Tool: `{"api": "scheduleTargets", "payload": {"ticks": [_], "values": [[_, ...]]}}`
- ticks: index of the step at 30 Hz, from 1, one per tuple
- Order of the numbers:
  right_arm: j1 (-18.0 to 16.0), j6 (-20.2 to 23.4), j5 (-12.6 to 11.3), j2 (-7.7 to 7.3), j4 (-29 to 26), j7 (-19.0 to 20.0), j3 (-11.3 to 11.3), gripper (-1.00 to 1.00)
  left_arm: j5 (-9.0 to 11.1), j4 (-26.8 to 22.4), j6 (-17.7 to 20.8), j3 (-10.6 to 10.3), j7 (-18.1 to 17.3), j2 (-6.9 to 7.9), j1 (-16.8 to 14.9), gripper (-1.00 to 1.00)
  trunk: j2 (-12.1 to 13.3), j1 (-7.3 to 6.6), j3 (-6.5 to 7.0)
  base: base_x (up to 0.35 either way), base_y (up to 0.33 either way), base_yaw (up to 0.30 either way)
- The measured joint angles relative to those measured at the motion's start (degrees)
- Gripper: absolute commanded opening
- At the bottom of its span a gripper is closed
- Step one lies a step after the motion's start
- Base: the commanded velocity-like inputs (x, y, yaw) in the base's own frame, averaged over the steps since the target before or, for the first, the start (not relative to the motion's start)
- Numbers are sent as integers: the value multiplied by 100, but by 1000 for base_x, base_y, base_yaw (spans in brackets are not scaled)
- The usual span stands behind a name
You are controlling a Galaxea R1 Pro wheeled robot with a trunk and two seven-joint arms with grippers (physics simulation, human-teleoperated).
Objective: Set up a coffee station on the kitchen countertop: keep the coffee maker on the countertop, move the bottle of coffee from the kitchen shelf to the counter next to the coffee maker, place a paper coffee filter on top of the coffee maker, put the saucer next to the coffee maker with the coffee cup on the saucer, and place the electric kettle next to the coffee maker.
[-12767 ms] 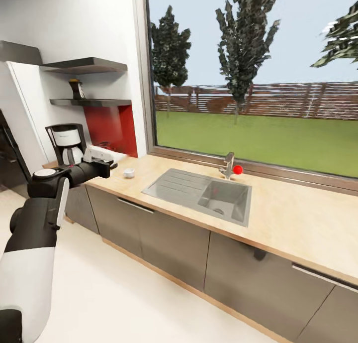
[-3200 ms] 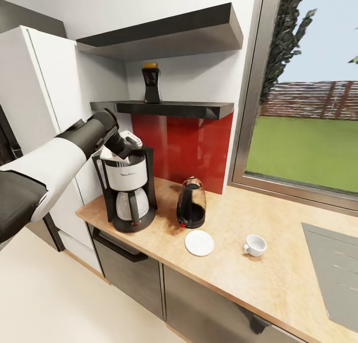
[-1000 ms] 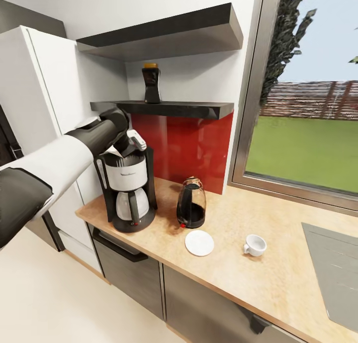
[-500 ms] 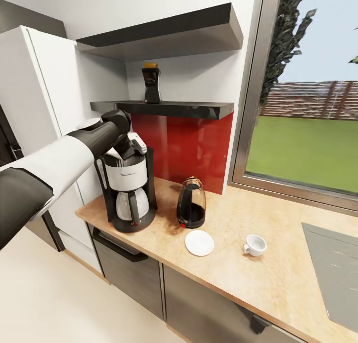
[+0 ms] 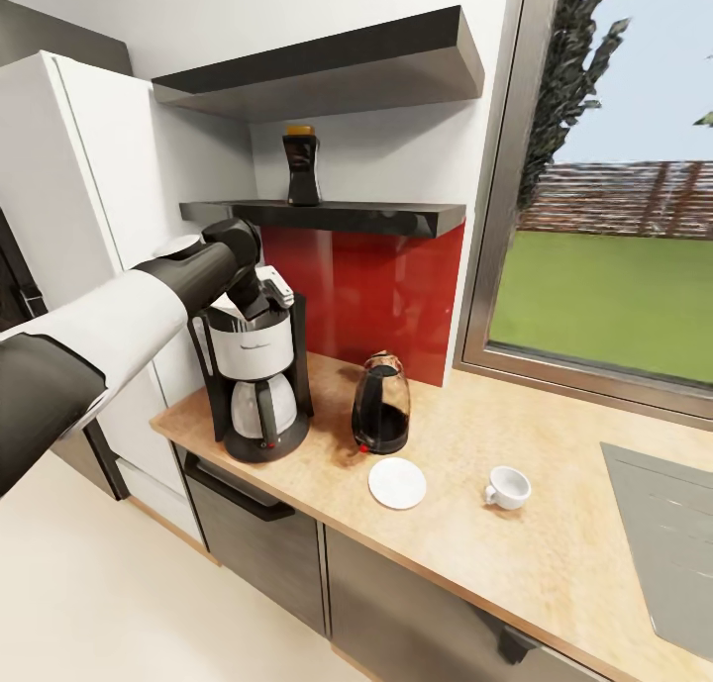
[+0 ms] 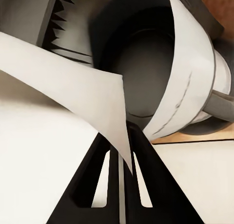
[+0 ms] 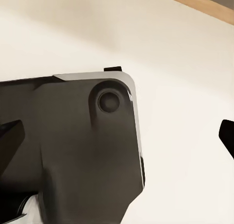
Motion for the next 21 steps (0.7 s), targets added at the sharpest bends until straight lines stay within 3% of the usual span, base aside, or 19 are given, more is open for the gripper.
{"api": "scheduleTargets", "payload": {"ticks": [3, 10, 21], "values": [[1, 1, 0, 0, -2, 0, 0, 100, 2, 0, 0, -29, 0, -1, -2, -100, 0, 0, 0, 0, 0, 0], [-1, 2, 0, 0, 2, 0, 0, 100, 10, 15, 7, -404, -7, 0, -3, -100, 0, 0, 0, 0, 0, 0], [-2, 2, 1, 0, 2, 0, 1, 100, 11, 18, 8, -458, -9, -1, -5, -100, 0, 0, 0, 0, 0, 0]]}}
